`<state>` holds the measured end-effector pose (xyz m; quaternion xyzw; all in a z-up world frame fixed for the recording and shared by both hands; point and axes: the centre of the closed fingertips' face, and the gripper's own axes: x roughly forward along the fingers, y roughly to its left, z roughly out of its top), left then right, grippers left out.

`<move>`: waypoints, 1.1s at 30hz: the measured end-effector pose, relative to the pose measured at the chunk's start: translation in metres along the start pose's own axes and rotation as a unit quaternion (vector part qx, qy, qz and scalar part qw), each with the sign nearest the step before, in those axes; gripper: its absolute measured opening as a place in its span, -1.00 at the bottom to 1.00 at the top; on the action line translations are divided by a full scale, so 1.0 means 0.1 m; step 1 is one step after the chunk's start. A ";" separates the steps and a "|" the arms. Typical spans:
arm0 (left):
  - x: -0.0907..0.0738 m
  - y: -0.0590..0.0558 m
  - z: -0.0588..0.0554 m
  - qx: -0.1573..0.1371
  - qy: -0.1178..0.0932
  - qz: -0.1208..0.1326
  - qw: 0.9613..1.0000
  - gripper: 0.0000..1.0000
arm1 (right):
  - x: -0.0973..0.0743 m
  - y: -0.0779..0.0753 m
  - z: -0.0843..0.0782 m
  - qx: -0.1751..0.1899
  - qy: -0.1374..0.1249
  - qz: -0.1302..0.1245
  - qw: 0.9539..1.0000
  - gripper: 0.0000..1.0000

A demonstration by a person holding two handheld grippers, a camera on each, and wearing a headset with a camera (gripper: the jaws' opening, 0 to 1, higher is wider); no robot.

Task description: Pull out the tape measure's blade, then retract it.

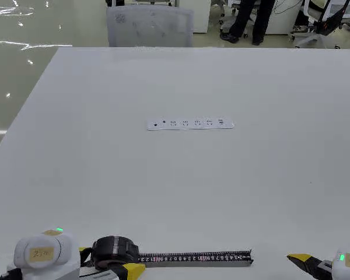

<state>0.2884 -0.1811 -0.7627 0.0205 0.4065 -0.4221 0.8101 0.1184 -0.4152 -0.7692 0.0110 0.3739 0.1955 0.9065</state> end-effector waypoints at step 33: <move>0.13 0.16 -0.03 -0.054 -0.055 0.127 0.989 0.32 | 0.18 -0.08 0.09 -0.003 -0.008 0.007 1.000 0.67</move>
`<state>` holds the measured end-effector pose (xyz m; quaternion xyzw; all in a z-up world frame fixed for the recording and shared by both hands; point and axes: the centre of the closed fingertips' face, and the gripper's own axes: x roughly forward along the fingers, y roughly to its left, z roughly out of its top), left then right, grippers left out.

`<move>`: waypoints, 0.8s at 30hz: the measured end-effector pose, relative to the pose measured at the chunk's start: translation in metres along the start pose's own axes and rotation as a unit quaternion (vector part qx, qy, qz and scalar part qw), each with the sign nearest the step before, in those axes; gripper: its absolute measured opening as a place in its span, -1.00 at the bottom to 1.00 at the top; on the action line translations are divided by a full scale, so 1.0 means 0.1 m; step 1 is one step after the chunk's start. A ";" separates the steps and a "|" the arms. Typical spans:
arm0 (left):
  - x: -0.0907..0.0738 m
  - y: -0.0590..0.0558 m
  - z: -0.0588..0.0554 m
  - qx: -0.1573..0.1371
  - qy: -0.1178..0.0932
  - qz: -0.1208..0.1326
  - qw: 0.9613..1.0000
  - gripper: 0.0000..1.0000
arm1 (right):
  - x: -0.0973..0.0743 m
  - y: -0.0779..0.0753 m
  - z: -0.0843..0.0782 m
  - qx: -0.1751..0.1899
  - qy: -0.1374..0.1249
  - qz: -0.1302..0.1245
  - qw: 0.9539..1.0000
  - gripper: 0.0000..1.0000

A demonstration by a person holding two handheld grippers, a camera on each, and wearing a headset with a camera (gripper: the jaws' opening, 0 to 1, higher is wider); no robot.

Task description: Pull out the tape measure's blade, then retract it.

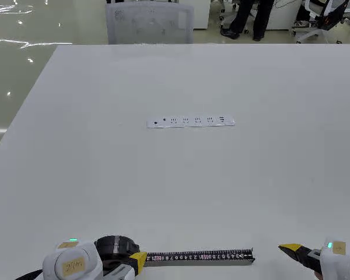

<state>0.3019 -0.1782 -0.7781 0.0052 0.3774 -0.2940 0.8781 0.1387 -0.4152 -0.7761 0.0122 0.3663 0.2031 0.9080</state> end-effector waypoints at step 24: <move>0.08 0.06 -0.03 0.003 0.001 0.024 1.000 0.28 | 0.05 0.03 0.03 -0.001 -0.001 0.007 1.000 0.66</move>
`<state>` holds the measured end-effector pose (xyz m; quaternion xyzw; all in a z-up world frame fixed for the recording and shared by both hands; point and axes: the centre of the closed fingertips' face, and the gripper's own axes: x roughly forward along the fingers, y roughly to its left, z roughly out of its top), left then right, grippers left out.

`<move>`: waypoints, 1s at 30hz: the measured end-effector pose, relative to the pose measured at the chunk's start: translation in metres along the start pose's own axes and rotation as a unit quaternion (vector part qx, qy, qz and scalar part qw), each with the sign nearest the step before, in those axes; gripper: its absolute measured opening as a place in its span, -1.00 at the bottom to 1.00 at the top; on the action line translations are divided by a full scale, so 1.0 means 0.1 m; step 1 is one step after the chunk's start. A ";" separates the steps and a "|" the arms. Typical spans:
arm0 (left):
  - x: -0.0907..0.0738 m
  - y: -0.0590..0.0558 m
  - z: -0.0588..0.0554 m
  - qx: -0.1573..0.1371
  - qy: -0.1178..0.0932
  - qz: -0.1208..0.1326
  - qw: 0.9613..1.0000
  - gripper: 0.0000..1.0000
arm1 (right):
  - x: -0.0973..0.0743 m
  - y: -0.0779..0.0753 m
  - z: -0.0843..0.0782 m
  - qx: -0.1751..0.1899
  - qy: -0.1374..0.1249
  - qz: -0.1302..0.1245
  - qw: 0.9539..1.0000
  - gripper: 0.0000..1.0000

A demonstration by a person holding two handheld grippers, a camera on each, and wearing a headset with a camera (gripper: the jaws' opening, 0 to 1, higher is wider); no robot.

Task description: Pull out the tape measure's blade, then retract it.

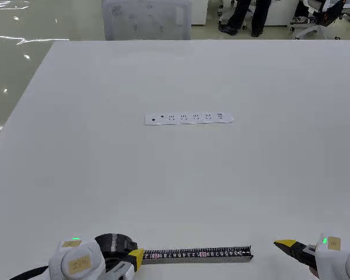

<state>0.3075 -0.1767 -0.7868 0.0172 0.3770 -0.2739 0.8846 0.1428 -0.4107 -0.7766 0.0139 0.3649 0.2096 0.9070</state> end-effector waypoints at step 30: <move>0.05 0.03 -0.02 -0.016 0.008 0.000 1.000 0.23 | 0.21 -0.04 0.03 -0.045 0.016 0.024 0.999 0.35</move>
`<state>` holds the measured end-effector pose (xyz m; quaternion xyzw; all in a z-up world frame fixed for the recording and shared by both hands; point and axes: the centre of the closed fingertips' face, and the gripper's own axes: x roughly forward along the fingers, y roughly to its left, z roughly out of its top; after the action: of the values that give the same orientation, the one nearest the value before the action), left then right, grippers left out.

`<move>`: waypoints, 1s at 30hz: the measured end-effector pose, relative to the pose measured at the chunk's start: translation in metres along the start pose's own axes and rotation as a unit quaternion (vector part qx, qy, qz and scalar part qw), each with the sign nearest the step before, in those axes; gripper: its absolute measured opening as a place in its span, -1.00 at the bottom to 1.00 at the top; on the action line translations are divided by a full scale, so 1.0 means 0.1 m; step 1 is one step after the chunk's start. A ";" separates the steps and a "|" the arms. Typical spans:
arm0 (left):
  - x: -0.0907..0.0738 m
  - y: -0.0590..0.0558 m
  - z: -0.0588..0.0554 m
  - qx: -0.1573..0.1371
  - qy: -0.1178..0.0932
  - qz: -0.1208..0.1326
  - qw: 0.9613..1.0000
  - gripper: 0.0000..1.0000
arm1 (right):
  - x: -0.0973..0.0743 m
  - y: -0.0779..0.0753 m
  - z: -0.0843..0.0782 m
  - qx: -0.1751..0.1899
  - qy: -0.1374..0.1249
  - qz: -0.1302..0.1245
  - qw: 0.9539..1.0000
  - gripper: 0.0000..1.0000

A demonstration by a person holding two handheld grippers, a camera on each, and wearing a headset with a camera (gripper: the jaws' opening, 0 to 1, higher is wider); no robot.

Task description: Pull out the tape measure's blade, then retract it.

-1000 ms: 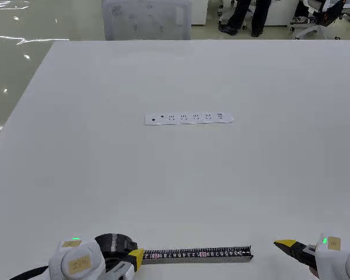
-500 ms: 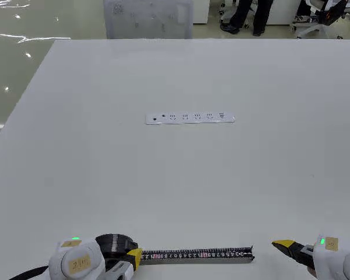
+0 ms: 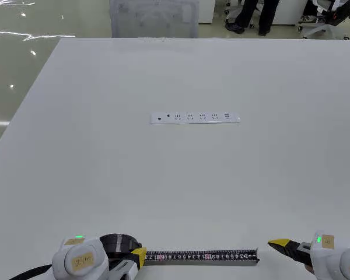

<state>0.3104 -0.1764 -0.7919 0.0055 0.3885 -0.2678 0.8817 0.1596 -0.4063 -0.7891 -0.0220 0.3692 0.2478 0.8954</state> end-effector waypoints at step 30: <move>0.00 0.00 -0.01 0.000 0.000 -0.001 1.000 0.23 | 0.23 -0.20 -0.09 -0.119 0.028 0.016 0.992 -0.58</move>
<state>0.3102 -0.1763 -0.7924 0.0053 0.3884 -0.2686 0.8814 0.1771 -0.4156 -0.8139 -0.1296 0.3624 0.3032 0.8717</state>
